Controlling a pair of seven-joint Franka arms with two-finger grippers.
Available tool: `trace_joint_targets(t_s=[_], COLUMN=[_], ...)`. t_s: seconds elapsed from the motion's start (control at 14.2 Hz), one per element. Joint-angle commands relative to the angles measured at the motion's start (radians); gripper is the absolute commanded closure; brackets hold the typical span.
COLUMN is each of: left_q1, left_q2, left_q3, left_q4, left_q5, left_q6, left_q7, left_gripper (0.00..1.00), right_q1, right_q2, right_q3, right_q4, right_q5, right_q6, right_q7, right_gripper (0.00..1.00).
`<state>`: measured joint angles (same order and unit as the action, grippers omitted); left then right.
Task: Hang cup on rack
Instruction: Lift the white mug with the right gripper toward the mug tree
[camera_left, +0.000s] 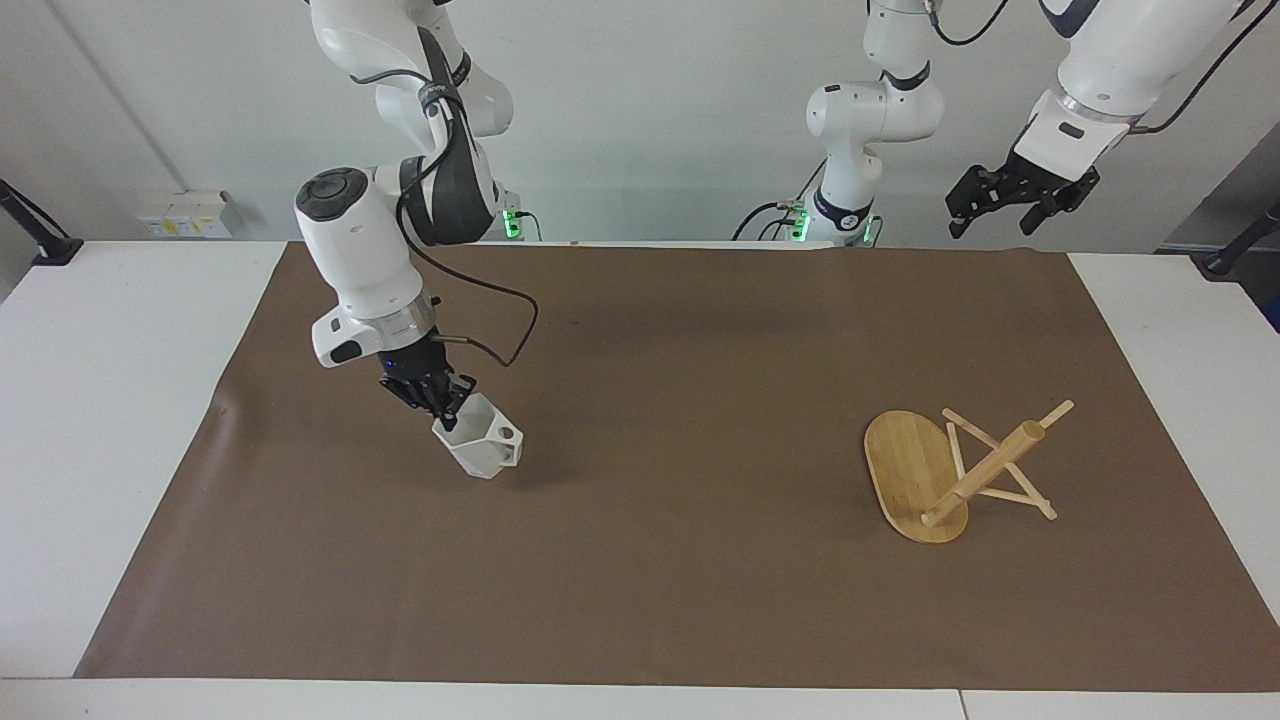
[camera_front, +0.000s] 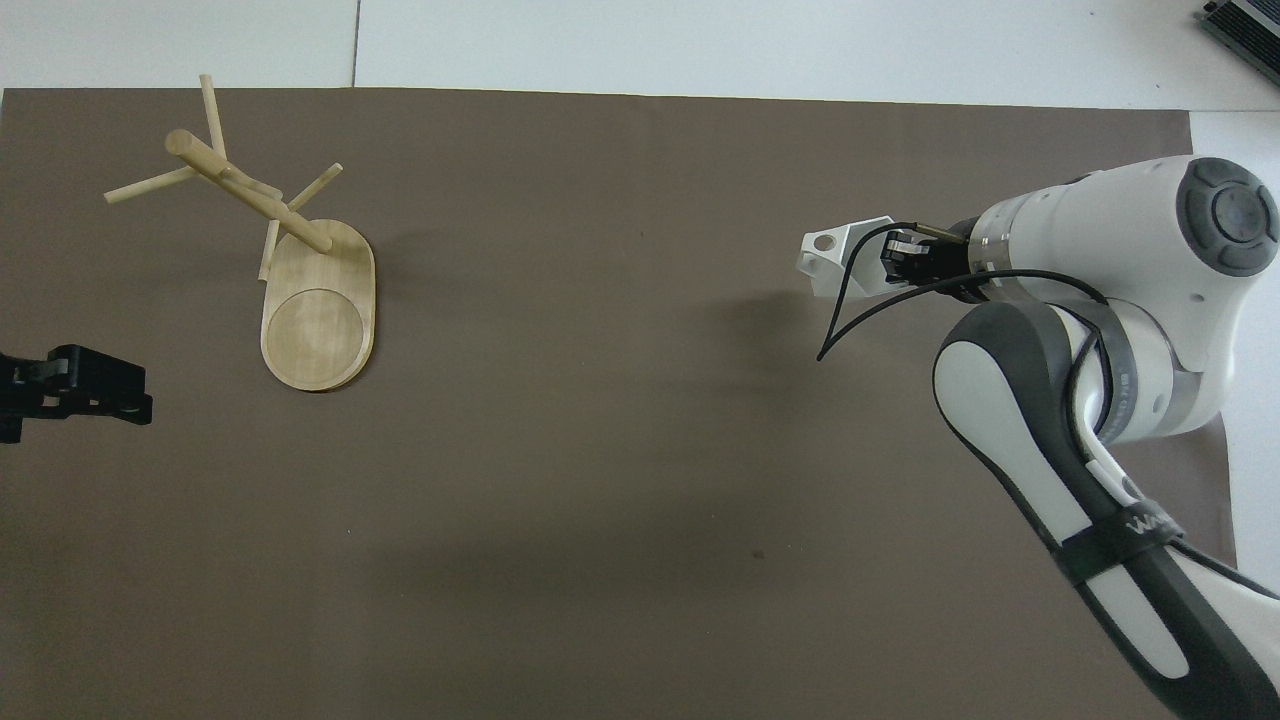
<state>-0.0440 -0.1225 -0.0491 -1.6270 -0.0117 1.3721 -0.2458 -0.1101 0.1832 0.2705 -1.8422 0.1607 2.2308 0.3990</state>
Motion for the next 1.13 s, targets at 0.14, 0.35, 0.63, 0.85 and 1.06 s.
trace_joint_targets(t_s=[0.14,0.35,0.63,0.85,1.06], left_q1=[0.009,0.019,0.098,0.139,0.182], left_q2=[-0.026,-0.084,-0.108,-0.147,-0.221], left_q3=[0.003,0.002,0.003,0.003,-0.001], left_q4=[-0.024,-0.153,-0.206,-0.301,-0.454], left_q5=[0.019,-0.078,-0.310,-0.486,-0.689], left_q6=[0.016,0.134,0.127,0.137,0.204], left_q7=[-0.261,-0.421,-0.565,-0.664,-0.757], left_gripper=[0.00,0.00,0.00,0.00,0.00], right_q1=[-0.014,-0.014,-0.014,-0.016,-0.014], right_q2=[-0.004,-0.005,-0.005,-0.010,-0.016], right_q3=[0.051,0.110,0.163,0.196,0.229], right_q4=[0.072,0.095,0.136,0.144,0.144], right_q5=[0.235,0.330,0.468,0.580,0.701], right_q6=[-0.005,-0.003,-0.003,-0.005,-0.003], right_q7=[-0.016,-0.022,-0.032,-0.098,-0.219], right_gripper=[0.99,1.00,1.00,1.00,1.00])
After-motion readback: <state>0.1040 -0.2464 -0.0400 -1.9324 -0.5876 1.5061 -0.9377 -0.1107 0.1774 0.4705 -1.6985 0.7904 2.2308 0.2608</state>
